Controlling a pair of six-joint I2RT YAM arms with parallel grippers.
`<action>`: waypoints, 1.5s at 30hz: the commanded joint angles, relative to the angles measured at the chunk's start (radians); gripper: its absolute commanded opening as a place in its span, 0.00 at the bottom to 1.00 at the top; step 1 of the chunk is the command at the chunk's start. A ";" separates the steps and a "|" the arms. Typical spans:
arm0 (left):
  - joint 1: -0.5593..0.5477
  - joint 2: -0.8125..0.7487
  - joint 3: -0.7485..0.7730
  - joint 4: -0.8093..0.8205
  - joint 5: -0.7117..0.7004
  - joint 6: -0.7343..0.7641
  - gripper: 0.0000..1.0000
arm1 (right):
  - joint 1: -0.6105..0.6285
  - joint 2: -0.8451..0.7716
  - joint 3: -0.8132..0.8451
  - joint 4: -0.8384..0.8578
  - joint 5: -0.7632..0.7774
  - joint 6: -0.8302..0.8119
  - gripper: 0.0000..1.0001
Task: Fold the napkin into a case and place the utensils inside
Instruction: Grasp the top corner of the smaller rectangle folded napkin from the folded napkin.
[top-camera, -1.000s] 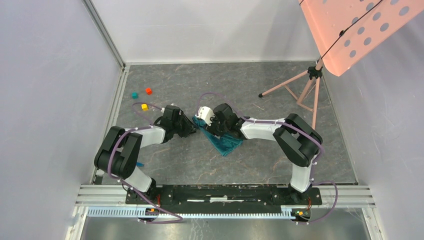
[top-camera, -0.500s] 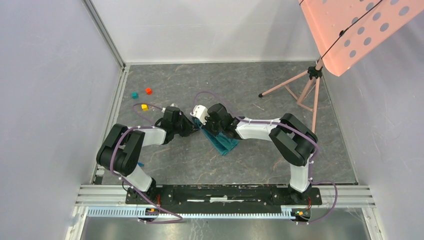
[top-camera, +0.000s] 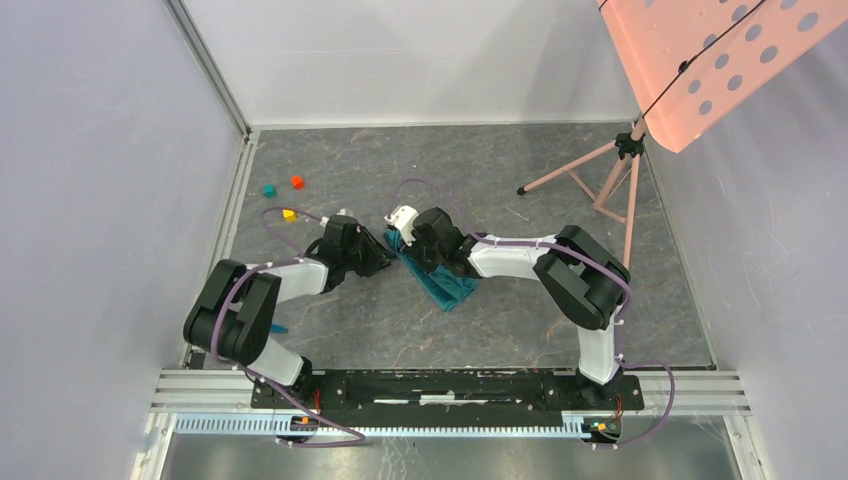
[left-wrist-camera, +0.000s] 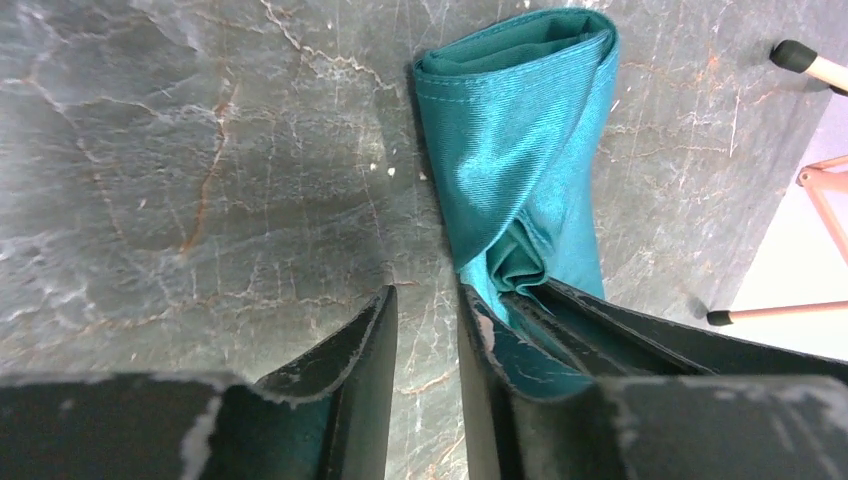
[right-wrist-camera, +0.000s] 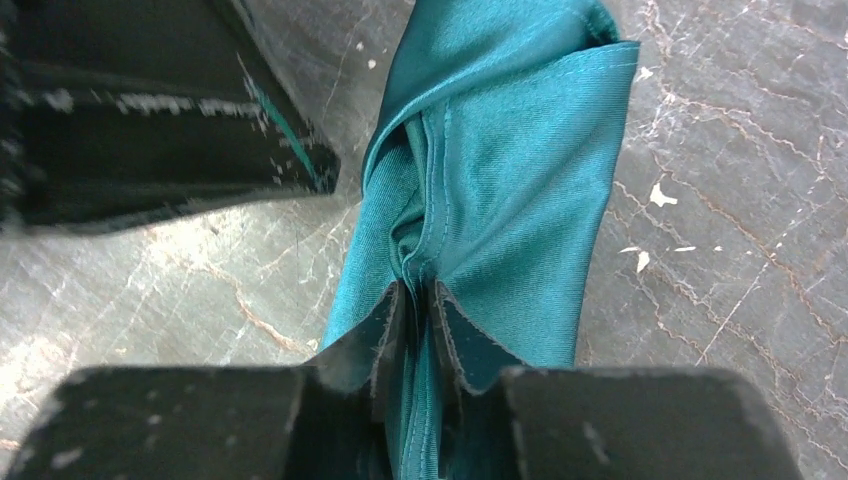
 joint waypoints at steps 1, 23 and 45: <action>0.001 -0.101 0.097 -0.184 -0.078 0.133 0.39 | 0.001 -0.029 -0.025 0.048 -0.044 0.036 0.23; -0.046 0.070 0.401 -0.419 -0.173 0.365 0.42 | -0.127 -0.005 -0.069 0.308 -0.209 0.387 0.26; -0.120 0.150 0.486 -0.465 -0.312 0.426 0.15 | -0.130 0.069 -0.046 0.361 -0.275 0.438 0.08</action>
